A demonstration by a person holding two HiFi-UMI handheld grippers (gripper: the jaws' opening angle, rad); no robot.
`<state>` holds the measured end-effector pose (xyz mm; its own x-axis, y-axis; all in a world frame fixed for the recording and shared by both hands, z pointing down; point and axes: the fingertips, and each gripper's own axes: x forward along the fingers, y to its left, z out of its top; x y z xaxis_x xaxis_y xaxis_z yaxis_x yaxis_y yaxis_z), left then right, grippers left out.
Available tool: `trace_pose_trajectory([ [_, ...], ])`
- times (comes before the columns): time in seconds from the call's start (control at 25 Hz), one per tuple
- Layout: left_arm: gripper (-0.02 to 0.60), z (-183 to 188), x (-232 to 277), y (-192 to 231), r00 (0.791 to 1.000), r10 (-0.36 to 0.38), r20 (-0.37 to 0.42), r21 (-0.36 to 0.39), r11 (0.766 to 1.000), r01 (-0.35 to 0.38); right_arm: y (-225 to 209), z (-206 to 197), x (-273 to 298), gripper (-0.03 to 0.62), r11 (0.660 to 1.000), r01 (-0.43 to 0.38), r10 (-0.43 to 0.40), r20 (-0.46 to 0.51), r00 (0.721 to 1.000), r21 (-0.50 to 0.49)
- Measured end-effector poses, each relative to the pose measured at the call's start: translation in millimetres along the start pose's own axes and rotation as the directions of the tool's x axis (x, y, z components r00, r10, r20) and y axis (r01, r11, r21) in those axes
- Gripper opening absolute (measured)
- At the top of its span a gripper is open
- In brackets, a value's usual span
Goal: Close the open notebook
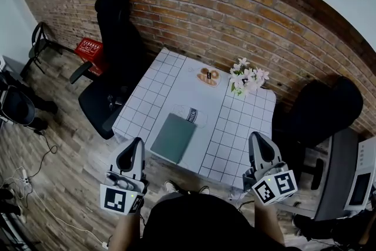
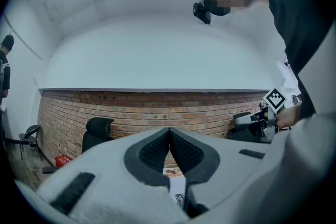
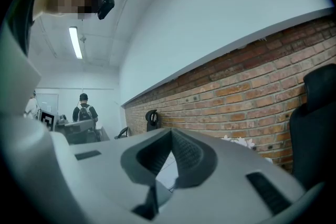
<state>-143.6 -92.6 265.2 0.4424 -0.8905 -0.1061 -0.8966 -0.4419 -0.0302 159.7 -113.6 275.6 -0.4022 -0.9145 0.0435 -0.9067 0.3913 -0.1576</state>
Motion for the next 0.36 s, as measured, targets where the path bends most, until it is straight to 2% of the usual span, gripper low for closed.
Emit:
trace_pose_trajectory([
  [0.36, 0.025, 8.2, -2.9, 4.7, 0.999, -0.001, 0.035, 0.02, 1.0, 0.001, 5.2, 2.6, -2.2, 0.014, 1.0, 0.005, -0.005, 0.005, 1.0, -0.006],
])
